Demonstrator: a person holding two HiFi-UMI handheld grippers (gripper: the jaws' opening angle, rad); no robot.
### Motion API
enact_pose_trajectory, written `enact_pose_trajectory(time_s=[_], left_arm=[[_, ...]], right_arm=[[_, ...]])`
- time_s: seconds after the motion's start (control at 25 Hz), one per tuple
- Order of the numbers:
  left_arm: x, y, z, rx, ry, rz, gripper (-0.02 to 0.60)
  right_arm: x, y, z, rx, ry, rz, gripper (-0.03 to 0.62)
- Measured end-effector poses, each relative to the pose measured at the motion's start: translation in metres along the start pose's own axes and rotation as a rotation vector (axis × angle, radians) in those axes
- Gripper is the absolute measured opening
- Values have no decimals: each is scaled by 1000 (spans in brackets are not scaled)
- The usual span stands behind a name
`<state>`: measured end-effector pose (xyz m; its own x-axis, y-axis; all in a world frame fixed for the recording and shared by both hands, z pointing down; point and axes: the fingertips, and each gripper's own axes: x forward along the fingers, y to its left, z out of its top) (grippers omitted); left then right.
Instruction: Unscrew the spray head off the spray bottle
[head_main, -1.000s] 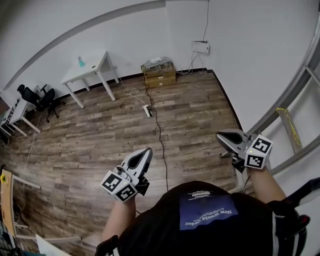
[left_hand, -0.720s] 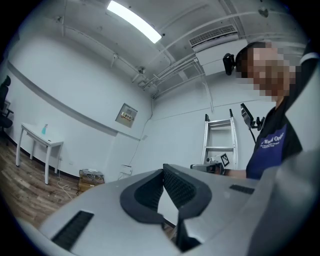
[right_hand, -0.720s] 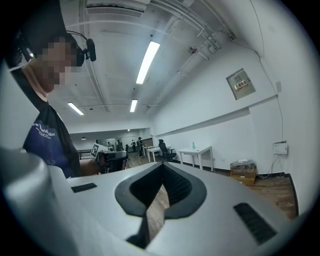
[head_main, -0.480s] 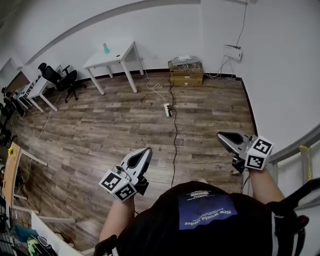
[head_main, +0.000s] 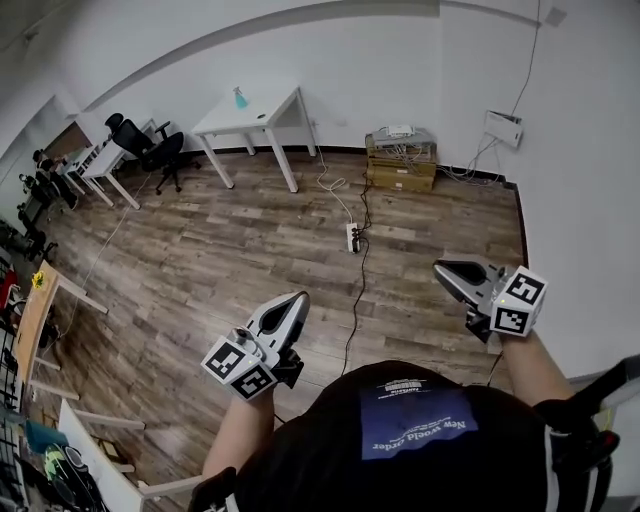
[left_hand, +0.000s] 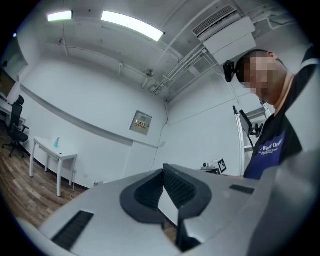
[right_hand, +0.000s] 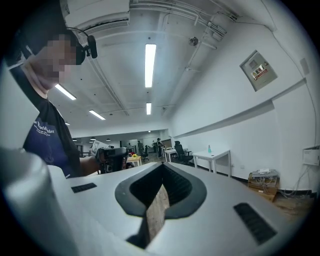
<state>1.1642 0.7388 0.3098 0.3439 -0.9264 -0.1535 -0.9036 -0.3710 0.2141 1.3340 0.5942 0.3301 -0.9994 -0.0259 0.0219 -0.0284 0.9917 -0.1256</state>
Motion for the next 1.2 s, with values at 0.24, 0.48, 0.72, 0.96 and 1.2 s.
enact_pose_trajectory(time_s=[0.24, 0.48, 0.72, 0.96, 1.2], left_arm=[[40, 25, -4, -7, 41, 39, 5], [51, 74, -1, -18, 33, 57, 5], [42, 160, 10, -28, -2, 20, 5], [4, 270, 40, -20, -1, -2, 5], [-56, 374, 69, -5, -8, 60, 4]], right_arm=[[18, -51, 5, 23, 7, 42, -5], [68, -83, -6, 50, 34, 64, -5], [150, -104, -3, 16, 62, 39, -5], [279, -105, 7, 33, 39, 30, -5], [408, -89, 9, 21, 46, 87, -5]])
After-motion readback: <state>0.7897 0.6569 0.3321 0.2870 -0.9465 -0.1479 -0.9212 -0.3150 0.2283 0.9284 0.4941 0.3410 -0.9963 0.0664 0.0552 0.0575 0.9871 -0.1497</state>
